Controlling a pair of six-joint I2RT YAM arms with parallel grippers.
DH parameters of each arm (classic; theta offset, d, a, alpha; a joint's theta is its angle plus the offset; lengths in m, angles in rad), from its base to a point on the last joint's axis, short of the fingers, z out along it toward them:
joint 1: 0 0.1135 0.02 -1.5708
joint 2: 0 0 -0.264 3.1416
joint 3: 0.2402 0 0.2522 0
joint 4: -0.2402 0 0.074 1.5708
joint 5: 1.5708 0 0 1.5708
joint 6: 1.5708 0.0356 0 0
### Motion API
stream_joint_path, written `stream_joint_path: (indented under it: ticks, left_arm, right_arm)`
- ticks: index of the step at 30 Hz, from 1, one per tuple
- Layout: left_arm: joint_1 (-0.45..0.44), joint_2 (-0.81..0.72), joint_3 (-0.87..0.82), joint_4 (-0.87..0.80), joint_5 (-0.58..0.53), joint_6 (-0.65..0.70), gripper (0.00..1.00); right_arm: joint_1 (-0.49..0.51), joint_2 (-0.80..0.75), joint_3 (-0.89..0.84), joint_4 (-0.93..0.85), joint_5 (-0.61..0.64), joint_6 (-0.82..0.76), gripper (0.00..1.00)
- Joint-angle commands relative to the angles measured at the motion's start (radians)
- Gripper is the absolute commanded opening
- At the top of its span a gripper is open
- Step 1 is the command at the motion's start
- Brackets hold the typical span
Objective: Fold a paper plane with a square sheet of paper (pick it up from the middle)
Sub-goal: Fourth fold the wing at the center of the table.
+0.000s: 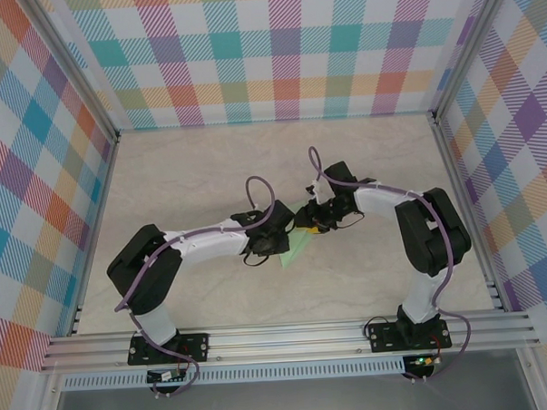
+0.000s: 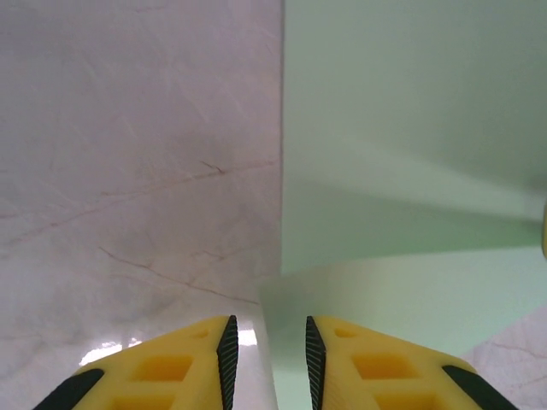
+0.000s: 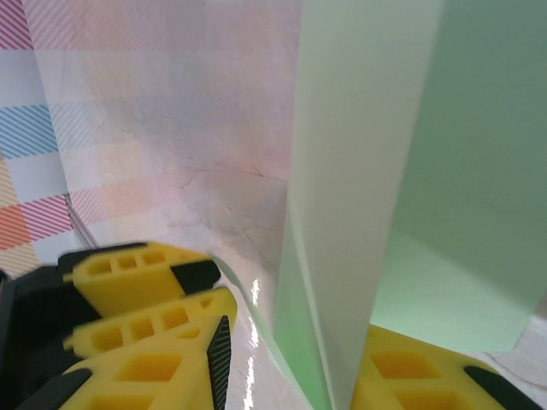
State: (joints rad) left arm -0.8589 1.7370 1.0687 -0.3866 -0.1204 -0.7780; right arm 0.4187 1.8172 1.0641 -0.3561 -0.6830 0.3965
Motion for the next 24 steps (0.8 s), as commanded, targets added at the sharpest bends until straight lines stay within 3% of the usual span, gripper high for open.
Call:
stream_joint_path:
  ticks: [1, 17, 24]
  left_arm:
    - [0.021, -0.015, -0.001, 0.019, 0.043, -0.008, 0.29]
    - [0.031, 0.069, 0.072, -0.008, 0.064, 0.015, 0.26]
    - [0.029, 0.016, 0.061, -0.026, 0.038, 0.020, 0.28]
  right_arm:
    - [-0.006, 0.012, 0.015, -0.029, -0.063, -0.076, 0.37]
    - [-0.003, 0.064, 0.047, -0.089, -0.053, -0.171, 0.32]
    - [-0.003, 0.060, 0.027, -0.032, -0.030, -0.101, 0.15]
